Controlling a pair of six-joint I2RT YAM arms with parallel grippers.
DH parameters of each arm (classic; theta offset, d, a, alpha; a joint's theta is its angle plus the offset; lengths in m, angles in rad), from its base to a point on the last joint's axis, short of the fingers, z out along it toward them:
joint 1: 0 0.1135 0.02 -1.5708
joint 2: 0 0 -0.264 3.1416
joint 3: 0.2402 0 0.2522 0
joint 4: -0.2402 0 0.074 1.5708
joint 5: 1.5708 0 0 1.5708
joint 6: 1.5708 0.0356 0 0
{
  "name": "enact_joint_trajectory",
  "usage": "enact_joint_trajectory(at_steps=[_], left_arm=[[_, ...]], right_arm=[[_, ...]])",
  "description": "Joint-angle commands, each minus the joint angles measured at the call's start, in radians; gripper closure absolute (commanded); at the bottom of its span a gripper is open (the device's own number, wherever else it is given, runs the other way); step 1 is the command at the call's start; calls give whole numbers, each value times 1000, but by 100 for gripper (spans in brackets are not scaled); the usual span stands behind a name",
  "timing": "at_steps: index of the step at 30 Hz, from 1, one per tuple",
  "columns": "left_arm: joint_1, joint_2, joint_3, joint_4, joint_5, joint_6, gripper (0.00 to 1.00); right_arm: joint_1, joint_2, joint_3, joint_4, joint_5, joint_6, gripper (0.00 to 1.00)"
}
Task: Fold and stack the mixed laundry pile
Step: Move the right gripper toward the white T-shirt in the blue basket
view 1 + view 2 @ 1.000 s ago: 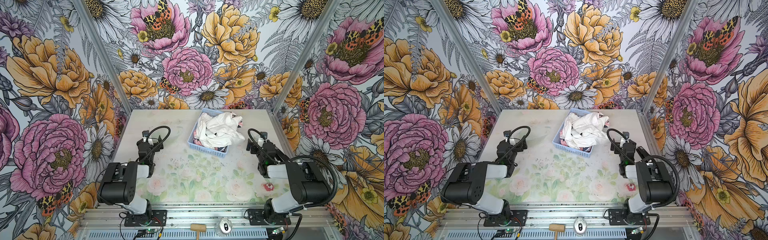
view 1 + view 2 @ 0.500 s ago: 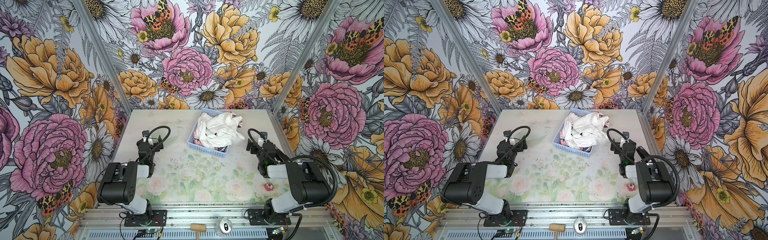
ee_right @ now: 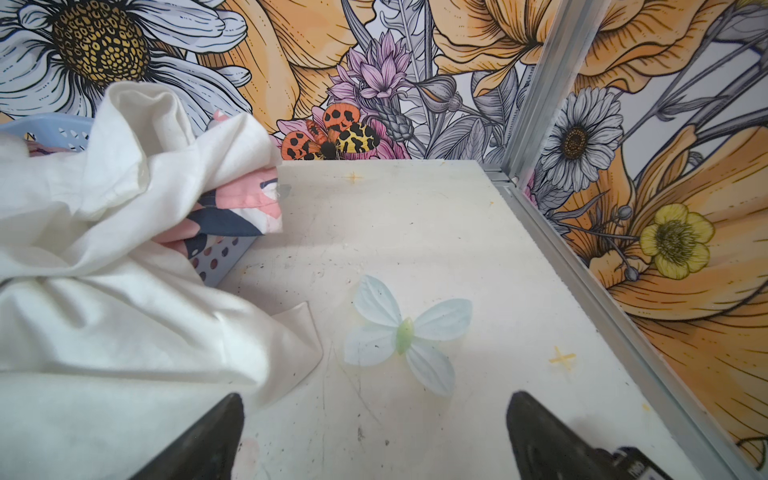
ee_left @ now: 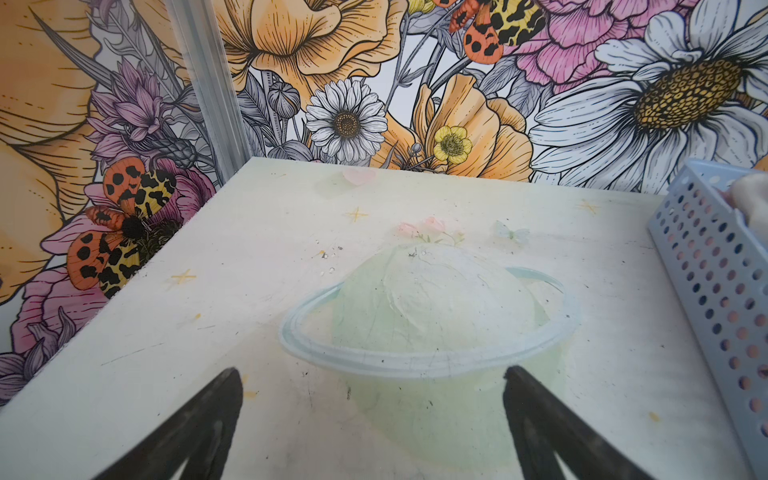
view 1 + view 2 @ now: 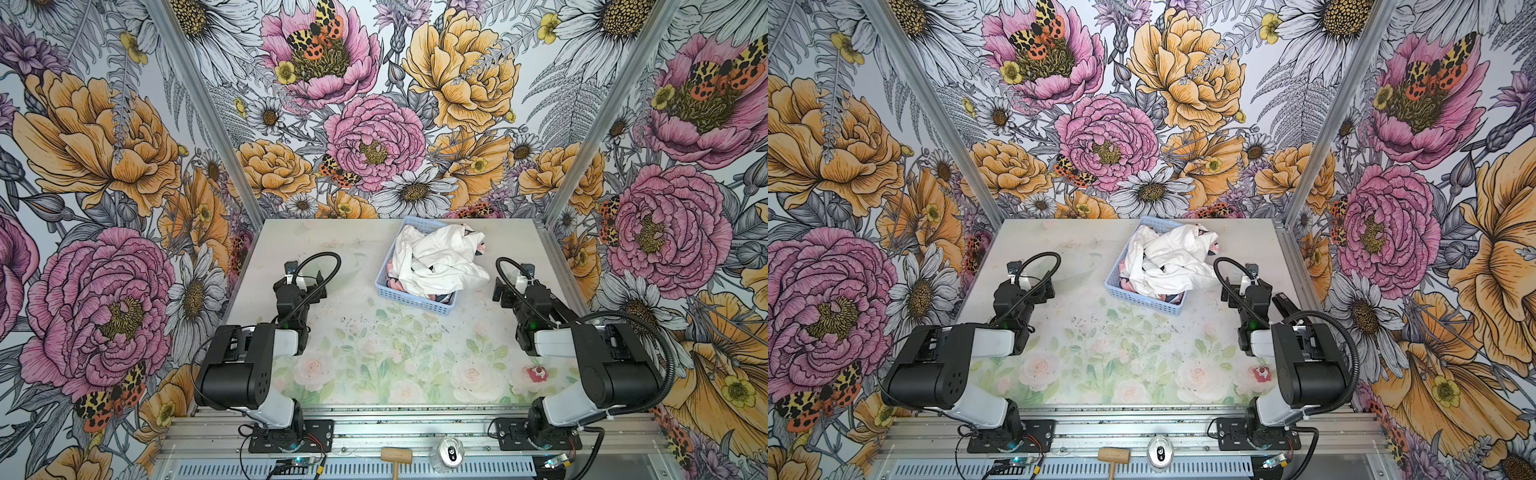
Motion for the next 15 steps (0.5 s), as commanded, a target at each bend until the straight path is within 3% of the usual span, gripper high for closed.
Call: enact_joint_trajectory(at_steps=[1, 7, 10, 15], left_arm=[[2, 4, -15, 41, -10, 9, 1], [2, -17, -15, 26, -2, 12, 1], [-3, -110, 14, -106, -12, 14, 1], [-28, -247, 98, -406, -28, -22, 1]], right_arm=[[-9, 2, 25, 5, -14, 5, 0], [-3, -27, 45, -56, 19, 9, 0], [15, -146, 137, -328, 59, 13, 0], [95, -292, 321, -816, 76, 157, 0]])
